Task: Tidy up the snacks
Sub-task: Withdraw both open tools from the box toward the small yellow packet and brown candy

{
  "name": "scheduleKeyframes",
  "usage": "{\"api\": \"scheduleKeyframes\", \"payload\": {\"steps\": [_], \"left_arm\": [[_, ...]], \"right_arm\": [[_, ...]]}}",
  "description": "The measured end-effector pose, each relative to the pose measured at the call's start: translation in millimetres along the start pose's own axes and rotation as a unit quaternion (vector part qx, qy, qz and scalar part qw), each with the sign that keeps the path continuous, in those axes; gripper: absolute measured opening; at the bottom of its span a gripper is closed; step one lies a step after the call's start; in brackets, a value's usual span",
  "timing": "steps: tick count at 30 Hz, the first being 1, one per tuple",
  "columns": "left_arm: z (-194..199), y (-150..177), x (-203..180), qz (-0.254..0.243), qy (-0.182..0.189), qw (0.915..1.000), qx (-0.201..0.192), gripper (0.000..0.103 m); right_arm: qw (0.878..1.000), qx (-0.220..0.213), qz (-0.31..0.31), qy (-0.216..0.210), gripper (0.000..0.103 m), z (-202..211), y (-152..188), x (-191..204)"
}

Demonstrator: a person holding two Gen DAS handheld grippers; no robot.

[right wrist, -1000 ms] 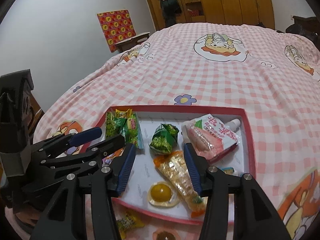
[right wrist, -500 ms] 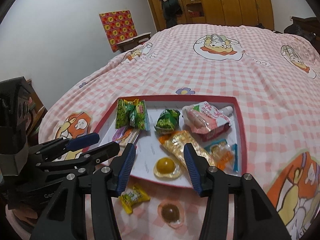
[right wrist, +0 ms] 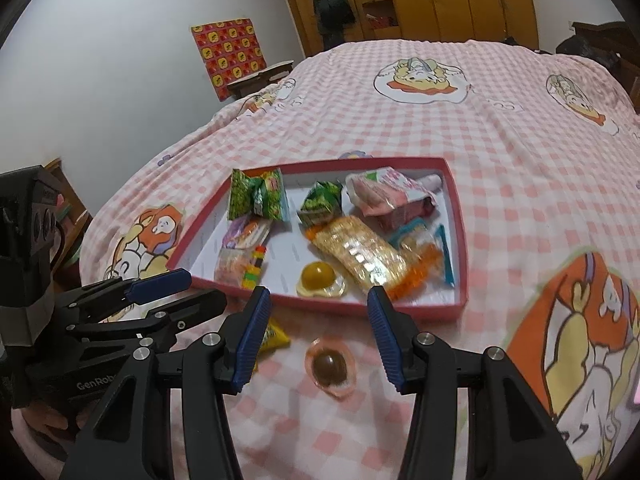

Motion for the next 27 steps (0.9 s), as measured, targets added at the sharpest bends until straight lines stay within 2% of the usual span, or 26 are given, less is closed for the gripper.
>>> {"api": "scheduleKeyframes", "payload": {"steps": [10,21,27], "left_arm": [[-5,14,-12,-0.008,0.008,0.9999,0.011,0.055],[-25,23,-21,-0.022,0.010,0.9993,0.030,0.055],[-32,25,-26,-0.033,0.009,0.9991,0.027,0.054]], "right_arm": [[0.999,0.005,-0.008,0.037,0.051,0,22,-20],[0.999,0.025,-0.023,0.034,0.051,-8,35,-32],[0.999,0.034,-0.028,0.027,0.051,-11,41,-35]]}}
Point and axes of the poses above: each gripper's, at about its wrist camera, not at the fingertips, and z roughly against the way its jaws point, x to its left, y to its underside, the point moved 8 cm from there along -z, roughly the way its jaws point, and after that the axes turned 11 degrees about -z, right-handed, at the moved point
